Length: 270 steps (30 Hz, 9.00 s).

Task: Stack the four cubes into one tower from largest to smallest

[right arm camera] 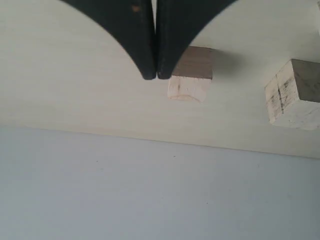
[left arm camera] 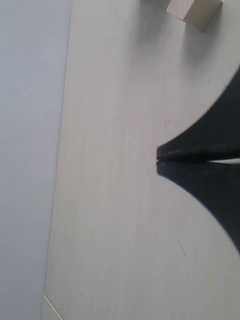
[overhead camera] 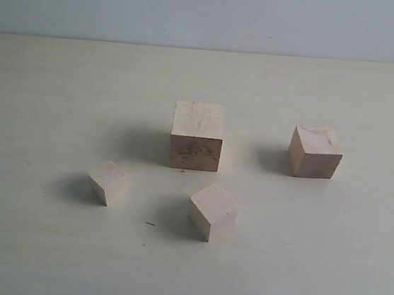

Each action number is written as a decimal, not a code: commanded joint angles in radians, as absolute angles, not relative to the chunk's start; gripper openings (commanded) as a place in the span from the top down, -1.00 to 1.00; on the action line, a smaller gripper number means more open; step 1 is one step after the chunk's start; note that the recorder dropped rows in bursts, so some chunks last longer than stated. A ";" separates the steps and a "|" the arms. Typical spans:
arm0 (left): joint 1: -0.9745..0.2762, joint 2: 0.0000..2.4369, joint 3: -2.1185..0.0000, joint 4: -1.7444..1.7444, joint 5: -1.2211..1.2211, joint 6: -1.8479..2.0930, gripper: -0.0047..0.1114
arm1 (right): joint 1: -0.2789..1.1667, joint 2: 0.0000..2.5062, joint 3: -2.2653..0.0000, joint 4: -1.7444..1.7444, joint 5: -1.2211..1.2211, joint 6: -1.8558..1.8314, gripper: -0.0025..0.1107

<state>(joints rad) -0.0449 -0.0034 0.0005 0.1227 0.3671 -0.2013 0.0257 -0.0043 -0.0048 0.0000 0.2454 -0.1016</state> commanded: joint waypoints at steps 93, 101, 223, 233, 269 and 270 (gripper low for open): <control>-0.052 0.000 0.000 0.124 0.358 -0.209 0.92 | 0.046 1.426 -0.600 1.744 0.226 -1.833 -0.33; -0.051 0.000 0.000 0.124 0.358 -0.209 0.92 | 0.046 1.548 -0.641 1.744 0.348 -1.831 -0.33; -0.051 0.000 0.000 0.124 0.358 -0.209 0.92 | 0.046 1.861 -1.372 0.212 0.838 -0.441 -0.56; -0.051 0.000 0.000 0.124 0.358 -0.209 0.92 | 0.046 1.959 -1.372 0.222 0.827 -0.446 -0.56; -0.051 0.000 0.000 0.124 0.358 -0.209 0.92 | 0.046 2.023 -1.372 0.069 0.883 -0.312 -0.05; -0.051 0.000 0.000 0.124 0.358 -0.209 0.92 | 0.046 2.023 -1.372 0.069 0.887 -0.312 0.00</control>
<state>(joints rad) -0.0449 -0.0034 0.0005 0.1227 0.3671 -0.2013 0.0455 2.0237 -1.3750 0.0796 0.8683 -0.3207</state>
